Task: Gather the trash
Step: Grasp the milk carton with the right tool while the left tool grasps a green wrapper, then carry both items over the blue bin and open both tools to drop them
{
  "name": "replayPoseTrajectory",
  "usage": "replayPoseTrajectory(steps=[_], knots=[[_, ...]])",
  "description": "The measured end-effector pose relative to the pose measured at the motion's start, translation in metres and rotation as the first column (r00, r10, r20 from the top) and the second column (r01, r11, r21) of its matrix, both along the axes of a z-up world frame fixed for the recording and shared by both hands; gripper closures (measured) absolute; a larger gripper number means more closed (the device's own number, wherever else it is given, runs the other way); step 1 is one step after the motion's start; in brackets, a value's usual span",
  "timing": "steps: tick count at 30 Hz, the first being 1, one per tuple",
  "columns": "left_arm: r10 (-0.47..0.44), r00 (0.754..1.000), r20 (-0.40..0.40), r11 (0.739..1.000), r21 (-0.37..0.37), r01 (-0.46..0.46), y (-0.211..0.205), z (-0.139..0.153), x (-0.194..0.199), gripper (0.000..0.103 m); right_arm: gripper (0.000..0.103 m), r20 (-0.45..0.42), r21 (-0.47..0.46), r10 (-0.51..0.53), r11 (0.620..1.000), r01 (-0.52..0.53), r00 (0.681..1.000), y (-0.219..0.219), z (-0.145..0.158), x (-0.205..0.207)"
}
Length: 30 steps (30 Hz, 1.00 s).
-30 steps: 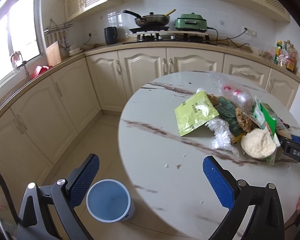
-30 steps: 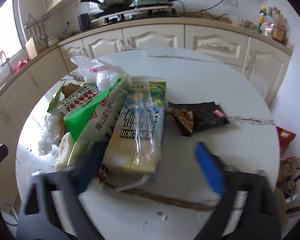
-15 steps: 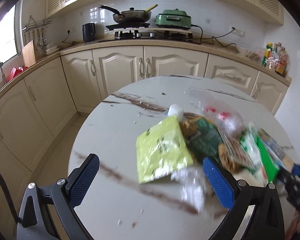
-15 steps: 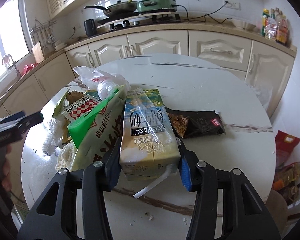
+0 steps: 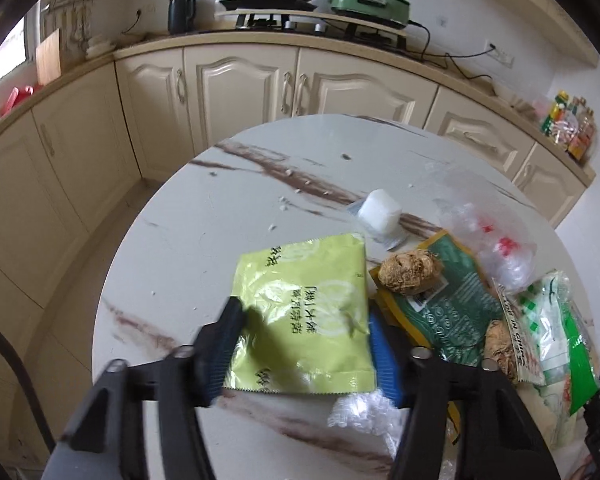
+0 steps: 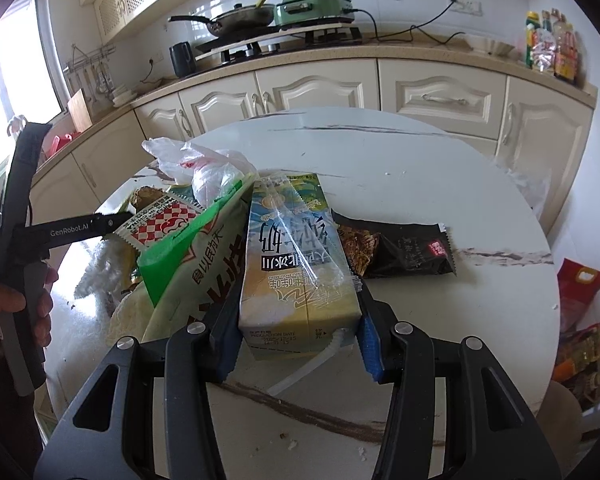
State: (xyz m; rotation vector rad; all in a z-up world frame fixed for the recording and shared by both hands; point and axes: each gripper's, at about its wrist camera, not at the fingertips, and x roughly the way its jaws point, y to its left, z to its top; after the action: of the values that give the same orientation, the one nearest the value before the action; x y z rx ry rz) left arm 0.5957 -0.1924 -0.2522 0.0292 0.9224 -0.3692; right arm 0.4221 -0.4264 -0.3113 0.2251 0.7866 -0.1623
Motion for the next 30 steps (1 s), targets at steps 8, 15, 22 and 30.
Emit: replayPoseTrajectory(steps=[8,15,22,30], knots=[[-0.021,1.0,0.013,0.997,-0.076,0.022,0.038,0.009,-0.002,0.085,0.056,0.029,-0.007,-0.014,1.0,0.014,0.999,-0.004,0.01,-0.01],[-0.042,0.998,0.055,0.992,-0.119,0.048,0.064,0.023,-0.023,0.098,0.057,0.054,-0.016,-0.039,0.999,0.04,0.998,-0.007,0.019,-0.019],[-0.069,0.99,0.126,0.985,-0.149,0.088,0.078,0.048,-0.06,0.103,0.057,0.135,-0.036,-0.075,0.996,0.08,0.988,-0.007,0.045,-0.037],[-0.106,0.978,0.182,0.971,-0.193,0.141,0.106,0.075,-0.103,0.103,0.057,0.209,-0.063,-0.075,0.994,0.09,0.975,0.008,0.08,-0.051]])
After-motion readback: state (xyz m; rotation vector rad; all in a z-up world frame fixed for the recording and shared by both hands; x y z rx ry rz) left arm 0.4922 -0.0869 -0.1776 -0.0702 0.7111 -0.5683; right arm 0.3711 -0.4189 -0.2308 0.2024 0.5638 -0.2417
